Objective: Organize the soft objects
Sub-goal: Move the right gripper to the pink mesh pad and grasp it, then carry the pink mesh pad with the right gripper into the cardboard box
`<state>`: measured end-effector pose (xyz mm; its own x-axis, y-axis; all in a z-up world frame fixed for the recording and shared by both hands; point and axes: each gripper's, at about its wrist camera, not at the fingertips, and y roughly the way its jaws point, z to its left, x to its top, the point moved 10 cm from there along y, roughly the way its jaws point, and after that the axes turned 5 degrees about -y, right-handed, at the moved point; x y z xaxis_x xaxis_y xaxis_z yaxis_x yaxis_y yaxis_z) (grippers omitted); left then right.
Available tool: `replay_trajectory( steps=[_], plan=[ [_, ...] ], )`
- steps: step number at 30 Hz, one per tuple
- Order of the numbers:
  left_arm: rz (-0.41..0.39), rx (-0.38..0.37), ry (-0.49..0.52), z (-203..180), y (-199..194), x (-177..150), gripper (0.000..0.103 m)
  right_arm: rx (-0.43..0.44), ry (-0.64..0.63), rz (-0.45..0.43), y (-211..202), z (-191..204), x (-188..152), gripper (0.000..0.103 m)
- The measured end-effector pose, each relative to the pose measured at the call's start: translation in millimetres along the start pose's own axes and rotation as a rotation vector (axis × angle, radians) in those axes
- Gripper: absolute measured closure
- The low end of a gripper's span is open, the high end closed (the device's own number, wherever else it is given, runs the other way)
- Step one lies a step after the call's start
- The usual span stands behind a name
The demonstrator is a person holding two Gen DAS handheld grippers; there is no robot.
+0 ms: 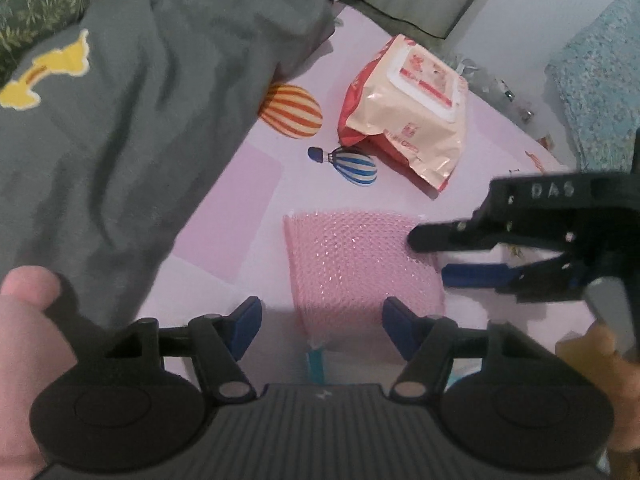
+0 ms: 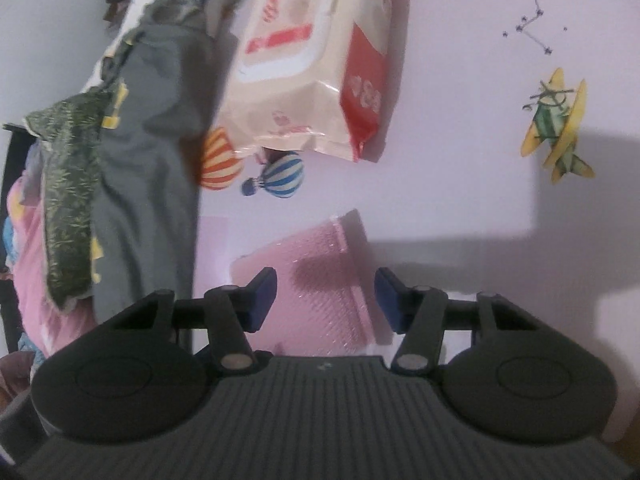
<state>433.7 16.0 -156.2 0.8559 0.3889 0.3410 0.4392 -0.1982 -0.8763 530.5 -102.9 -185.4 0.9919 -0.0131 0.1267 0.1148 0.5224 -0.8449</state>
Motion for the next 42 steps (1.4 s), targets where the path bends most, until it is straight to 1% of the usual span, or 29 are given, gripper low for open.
replay_trajectory(
  steps=[1,3,4,5,8,13,17,21,24,27,30,34,38,42],
  plan=[
    [0.005,-0.012,-0.009,0,2,0,0.036,0.002,0.0,0.008,4,-2,-1,0.053],
    [0.018,-0.04,-0.03,-2,5,1,0.041,0.025,-0.002,0.012,9,-1,-3,0.057],
    [0.022,-0.056,-0.04,-3,5,1,0.046,0.034,-0.007,0.015,10,0,-4,0.058],
    [0.025,-0.067,-0.046,-4,5,1,0.048,0.039,-0.008,0.011,11,1,-5,0.059],
    [0.007,-0.057,-0.026,-9,0,2,0.048,0.044,-0.027,0.005,7,5,-7,0.066],
    [-0.026,-0.079,0.01,-20,-21,-1,0.048,0.062,-0.048,-0.02,-13,12,-12,0.068],
    [-0.057,-0.094,0.053,-35,-48,-8,0.048,0.095,-0.057,-0.051,-42,18,-20,0.068],
    [-0.1,-0.129,0.101,-53,-82,-19,0.048,0.131,-0.076,-0.102,-83,23,-34,0.068],
    [-0.144,-0.153,0.157,-75,-109,-30,0.048,0.16,-0.083,-0.139,-120,20,-49,0.068],
    [-0.166,-0.193,0.212,-101,-133,-47,0.048,0.185,-0.079,-0.186,-159,12,-68,0.068],
    [-0.179,-0.25,0.269,-130,-154,-69,0.048,0.21,-0.055,-0.24,-201,-6,-91,0.068],
    [-0.162,-0.331,0.371,-181,-167,-102,0.048,0.225,0.009,-0.318,-252,-49,-132,0.068],
    [-0.105,-0.392,0.459,-229,-162,-140,0.048,0.206,0.102,-0.384,-292,-107,-167,0.068],
    [-0.042,-0.411,0.52,-271,-141,-173,0.048,0.173,0.195,-0.399,-314,-161,-192,0.067]
  ],
)
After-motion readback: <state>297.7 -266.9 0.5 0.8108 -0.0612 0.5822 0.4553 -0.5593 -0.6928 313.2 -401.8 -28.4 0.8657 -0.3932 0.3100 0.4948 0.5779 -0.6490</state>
